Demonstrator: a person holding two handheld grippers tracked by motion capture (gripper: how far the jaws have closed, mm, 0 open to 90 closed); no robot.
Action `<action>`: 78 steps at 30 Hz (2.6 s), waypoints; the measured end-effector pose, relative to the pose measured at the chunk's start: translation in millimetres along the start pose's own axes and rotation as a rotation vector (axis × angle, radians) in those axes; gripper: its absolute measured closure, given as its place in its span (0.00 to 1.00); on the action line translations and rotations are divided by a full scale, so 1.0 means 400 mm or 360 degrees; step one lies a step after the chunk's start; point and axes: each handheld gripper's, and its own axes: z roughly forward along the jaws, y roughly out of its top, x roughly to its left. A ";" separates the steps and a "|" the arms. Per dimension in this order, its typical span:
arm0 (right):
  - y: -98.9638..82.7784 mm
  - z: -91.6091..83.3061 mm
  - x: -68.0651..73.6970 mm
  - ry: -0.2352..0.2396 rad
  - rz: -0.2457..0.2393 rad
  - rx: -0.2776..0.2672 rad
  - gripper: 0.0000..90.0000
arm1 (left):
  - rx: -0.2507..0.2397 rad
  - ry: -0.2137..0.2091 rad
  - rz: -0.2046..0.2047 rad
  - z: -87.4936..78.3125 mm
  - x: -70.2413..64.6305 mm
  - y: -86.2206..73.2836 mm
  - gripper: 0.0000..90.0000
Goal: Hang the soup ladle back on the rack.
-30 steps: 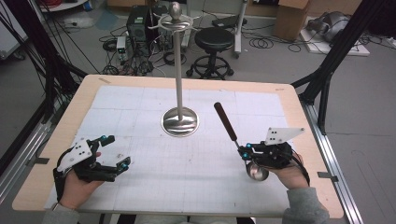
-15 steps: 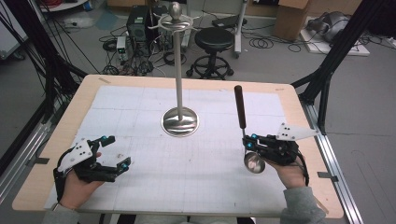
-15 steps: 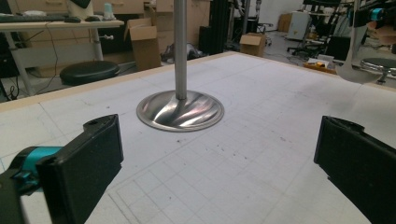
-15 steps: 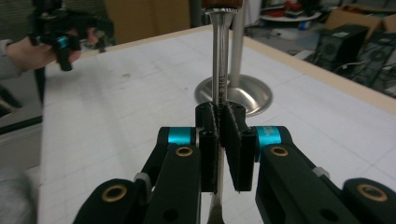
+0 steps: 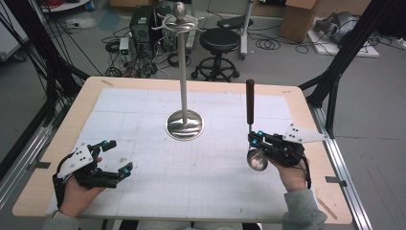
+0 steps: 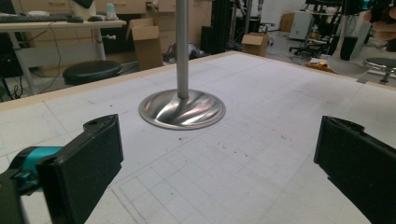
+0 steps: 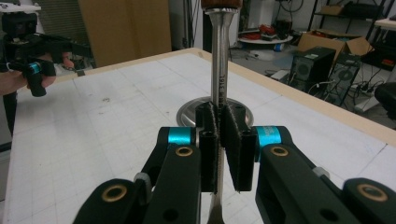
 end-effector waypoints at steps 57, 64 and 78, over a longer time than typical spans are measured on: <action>0.163 0.162 -0.047 -0.0068 0.0047 -0.0027 0.94 | -0.0096 0.0035 -0.0039 -0.014 0.004 0.004 0.02; 0.185 0.179 -0.042 -0.0119 -0.0048 0.0002 0.94 | -0.0168 0.0050 -0.0005 -0.021 0.002 0.008 0.02; 0.227 0.220 -0.034 -0.0160 -0.0074 -0.0016 0.94 | -0.0164 0.0045 -0.0012 -0.022 0.003 0.007 0.02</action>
